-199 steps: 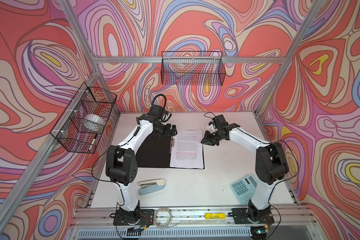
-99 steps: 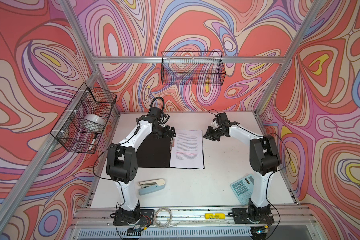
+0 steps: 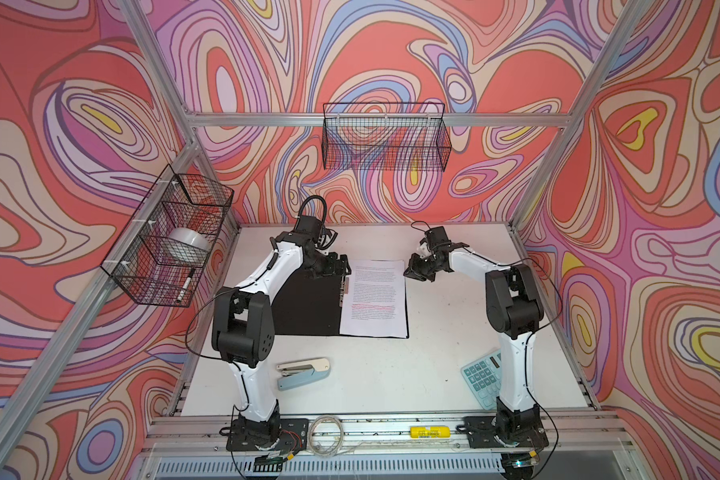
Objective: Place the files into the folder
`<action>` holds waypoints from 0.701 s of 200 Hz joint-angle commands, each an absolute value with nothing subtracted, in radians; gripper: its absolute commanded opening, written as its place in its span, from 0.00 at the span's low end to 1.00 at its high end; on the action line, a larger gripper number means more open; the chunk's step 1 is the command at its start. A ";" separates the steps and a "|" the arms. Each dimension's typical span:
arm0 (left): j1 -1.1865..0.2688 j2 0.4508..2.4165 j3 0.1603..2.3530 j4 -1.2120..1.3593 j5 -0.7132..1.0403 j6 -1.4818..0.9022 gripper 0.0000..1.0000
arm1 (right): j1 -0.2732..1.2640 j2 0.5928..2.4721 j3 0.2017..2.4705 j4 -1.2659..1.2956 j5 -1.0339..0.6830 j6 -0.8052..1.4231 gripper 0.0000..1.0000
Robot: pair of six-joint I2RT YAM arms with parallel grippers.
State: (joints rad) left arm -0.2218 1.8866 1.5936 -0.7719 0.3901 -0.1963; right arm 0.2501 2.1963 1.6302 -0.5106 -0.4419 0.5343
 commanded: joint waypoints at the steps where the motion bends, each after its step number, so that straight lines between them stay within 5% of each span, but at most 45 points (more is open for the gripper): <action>1: -0.216 1.881 1.583 -0.787 0.400 -0.207 0.99 | 0.250 2.229 1.662 -0.518 -0.452 0.509 0.14; 82: -0.215 1.882 1.583 -0.789 0.399 -0.206 0.99 | 0.250 2.277 1.710 -0.512 -0.500 0.509 0.07; 140: -0.213 1.882 1.593 -0.793 0.400 -0.193 1.00 | 0.250 2.259 1.712 -0.537 -0.478 0.500 0.15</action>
State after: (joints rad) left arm -0.2214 1.8866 1.5932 -0.7719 0.3939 -0.1959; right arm 0.2501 2.2578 1.6905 -0.5194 -0.4900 0.5133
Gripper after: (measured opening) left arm 0.995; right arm 0.122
